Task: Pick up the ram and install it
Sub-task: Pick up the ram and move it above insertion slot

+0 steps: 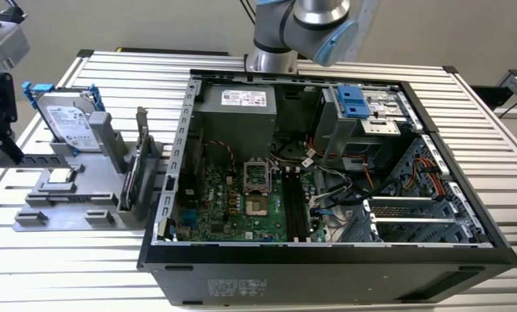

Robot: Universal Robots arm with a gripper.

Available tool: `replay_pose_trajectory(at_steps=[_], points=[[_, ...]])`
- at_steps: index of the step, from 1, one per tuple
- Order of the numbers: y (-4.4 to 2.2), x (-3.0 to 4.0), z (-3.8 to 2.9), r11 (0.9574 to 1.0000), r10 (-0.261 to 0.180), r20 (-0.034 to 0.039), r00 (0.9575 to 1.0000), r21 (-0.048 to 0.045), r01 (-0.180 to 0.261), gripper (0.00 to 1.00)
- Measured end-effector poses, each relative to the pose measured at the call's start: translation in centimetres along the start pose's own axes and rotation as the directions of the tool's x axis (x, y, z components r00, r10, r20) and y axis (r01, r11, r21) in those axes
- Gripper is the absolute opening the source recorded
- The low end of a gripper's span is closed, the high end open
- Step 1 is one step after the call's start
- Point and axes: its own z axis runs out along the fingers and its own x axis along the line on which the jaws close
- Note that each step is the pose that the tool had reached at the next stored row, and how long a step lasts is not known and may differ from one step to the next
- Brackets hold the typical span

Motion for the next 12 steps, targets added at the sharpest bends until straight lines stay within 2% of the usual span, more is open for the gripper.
replay_pose_trajectory(at_steps=[12], points=[[-0.02, 0.0, -1.27, 1.0, 0.001, -0.0001, 1.0, -0.0001, -0.001, 0.0]])
